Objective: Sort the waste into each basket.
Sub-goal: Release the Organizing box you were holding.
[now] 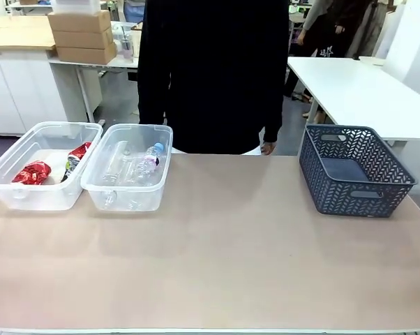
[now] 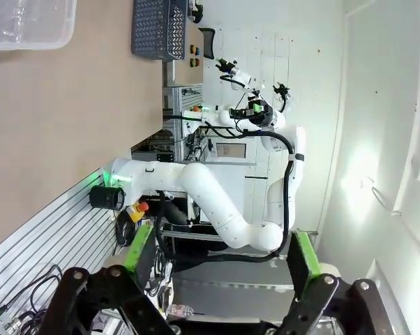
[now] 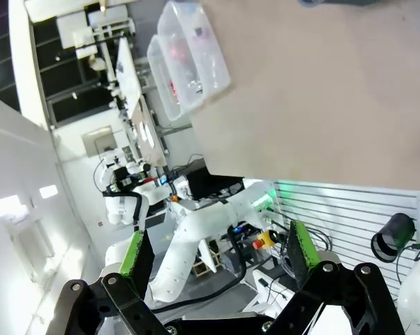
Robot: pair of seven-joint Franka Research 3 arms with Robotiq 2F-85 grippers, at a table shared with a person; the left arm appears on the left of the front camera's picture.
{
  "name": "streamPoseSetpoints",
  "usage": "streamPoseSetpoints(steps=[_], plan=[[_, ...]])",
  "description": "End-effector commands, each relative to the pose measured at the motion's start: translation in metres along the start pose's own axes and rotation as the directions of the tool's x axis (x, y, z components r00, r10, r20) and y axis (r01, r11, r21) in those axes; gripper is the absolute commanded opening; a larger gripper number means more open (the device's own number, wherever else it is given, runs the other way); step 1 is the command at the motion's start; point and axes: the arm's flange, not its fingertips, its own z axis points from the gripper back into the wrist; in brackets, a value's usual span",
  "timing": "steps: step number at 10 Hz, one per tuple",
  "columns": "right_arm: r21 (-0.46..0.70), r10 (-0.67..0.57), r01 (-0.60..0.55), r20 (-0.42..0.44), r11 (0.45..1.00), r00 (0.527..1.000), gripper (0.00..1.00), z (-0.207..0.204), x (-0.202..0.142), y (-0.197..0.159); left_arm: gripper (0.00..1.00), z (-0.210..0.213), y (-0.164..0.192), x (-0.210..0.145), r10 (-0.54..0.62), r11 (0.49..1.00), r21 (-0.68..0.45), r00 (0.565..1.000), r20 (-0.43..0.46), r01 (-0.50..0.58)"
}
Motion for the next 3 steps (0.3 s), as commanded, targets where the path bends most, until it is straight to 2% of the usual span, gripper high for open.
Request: streamPoseSetpoints(steps=[1,3], plan=[[-0.011,0.03,-0.03,-0.009,0.999,1.0,1.0,0.0034,0.0008,-0.002,0.99,0.0003,0.0011,-0.0018,-0.026,1.0,-0.008,1.0,-0.014,0.026],[-0.011,0.03,-0.03,-0.009,0.999,1.0,1.0,0.0034,0.0008,-0.002,0.99,0.0003,0.0011,-0.0018,-0.026,1.0,-0.008,1.0,-0.014,0.026]])
